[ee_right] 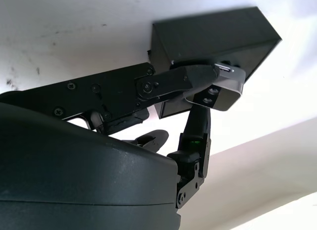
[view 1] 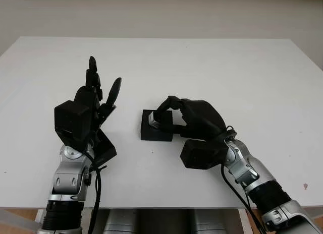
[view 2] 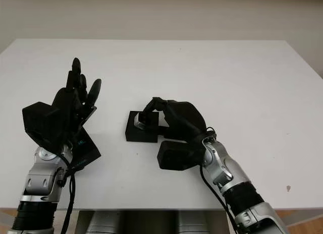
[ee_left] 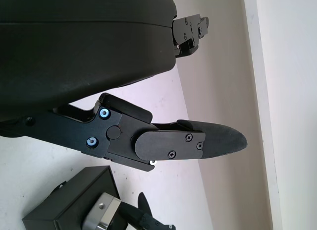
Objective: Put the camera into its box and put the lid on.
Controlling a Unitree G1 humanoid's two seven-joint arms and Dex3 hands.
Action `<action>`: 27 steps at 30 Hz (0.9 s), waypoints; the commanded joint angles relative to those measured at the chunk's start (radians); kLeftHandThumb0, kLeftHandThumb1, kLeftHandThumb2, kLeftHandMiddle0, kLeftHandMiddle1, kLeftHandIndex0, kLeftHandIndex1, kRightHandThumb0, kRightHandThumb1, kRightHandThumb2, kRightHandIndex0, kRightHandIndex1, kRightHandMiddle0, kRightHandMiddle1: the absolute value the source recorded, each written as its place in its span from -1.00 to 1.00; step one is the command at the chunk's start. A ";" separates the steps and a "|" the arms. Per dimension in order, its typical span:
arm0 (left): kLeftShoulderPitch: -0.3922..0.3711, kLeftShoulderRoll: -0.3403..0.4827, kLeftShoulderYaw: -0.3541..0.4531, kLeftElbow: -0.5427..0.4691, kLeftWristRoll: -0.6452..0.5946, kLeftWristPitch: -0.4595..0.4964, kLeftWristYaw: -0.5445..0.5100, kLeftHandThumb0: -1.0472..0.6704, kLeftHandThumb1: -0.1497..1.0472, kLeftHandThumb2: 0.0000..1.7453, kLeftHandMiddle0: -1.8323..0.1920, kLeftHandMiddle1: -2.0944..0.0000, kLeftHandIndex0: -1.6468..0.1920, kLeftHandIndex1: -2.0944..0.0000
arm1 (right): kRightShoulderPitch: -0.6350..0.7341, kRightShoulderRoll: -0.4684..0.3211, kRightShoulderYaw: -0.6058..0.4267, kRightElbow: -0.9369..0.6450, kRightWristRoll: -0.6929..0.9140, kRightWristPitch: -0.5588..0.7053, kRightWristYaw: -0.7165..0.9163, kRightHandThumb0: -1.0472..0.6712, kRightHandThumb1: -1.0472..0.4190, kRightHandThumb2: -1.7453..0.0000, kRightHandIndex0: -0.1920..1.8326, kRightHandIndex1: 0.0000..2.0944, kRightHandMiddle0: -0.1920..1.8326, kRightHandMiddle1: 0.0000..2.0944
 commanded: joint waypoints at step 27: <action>-0.011 0.002 0.005 0.003 -0.020 -0.006 -0.021 -0.61 1.00 -0.55 1.00 1.00 1.00 1.00 | -0.007 0.088 -0.143 0.019 0.250 -0.063 0.001 -0.23 -0.84 0.94 -0.60 -0.30 -0.51 0.61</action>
